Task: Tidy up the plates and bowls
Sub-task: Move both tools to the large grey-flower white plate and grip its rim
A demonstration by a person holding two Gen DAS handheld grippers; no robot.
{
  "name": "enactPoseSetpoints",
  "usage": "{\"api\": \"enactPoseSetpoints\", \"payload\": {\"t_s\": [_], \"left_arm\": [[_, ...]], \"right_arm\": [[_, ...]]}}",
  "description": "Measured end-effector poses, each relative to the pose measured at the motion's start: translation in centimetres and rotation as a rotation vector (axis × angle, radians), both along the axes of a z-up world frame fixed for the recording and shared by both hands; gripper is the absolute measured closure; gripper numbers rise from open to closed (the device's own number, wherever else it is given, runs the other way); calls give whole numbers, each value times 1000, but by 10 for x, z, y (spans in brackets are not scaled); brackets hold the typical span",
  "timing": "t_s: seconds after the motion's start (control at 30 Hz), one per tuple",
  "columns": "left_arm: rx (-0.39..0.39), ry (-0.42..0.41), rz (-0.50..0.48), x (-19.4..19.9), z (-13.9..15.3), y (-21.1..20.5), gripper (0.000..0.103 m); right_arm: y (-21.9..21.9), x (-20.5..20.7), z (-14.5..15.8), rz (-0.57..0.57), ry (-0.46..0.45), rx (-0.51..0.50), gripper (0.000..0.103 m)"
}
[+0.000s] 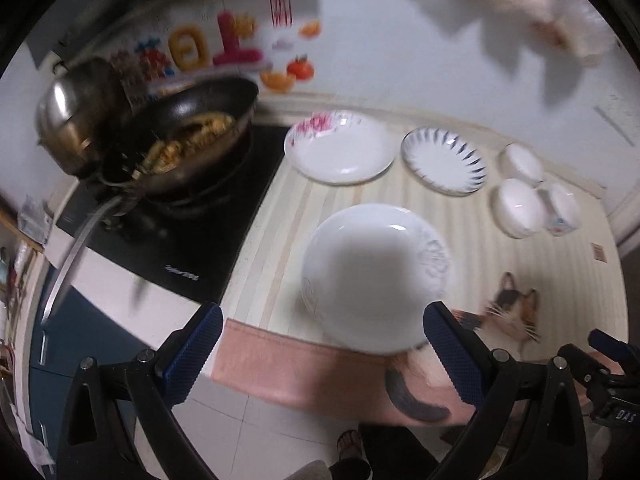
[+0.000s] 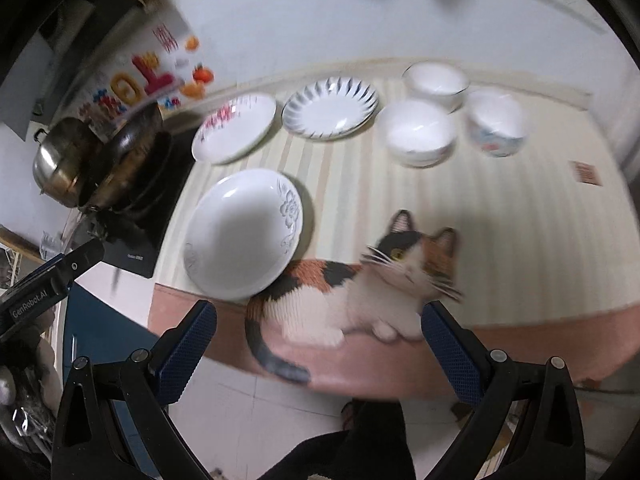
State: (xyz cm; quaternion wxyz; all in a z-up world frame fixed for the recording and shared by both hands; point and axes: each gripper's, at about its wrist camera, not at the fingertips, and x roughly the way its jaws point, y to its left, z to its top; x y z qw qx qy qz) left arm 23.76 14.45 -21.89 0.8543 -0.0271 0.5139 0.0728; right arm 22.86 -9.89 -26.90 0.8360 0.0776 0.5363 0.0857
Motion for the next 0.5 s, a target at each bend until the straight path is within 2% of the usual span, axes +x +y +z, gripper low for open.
{"api": "enactPoseSetpoints", "payload": {"t_s": [0.13, 0.23, 0.33, 0.4, 0.47, 0.5], "left_arm": [[0, 103, -1, 46, -51, 10, 1], [-37, 182, -13, 77, -89, 21, 8], [-64, 261, -25, 99, -120, 28, 18], [-91, 294, -42, 109, -135, 31, 20], [-108, 318, -52, 114, -147, 32, 23], [-116, 328, -61, 116, -151, 33, 31]], "right_arm": [[20, 65, -60, 51, 89, 12, 1], [30, 101, -96, 76, 146, 54, 4], [41, 135, -128, 80, 213, 95, 15], [50, 150, -144, 92, 253, 131, 30], [59, 161, -156, 108, 287, 147, 41], [64, 165, -161, 117, 295, 151, 51]]}}
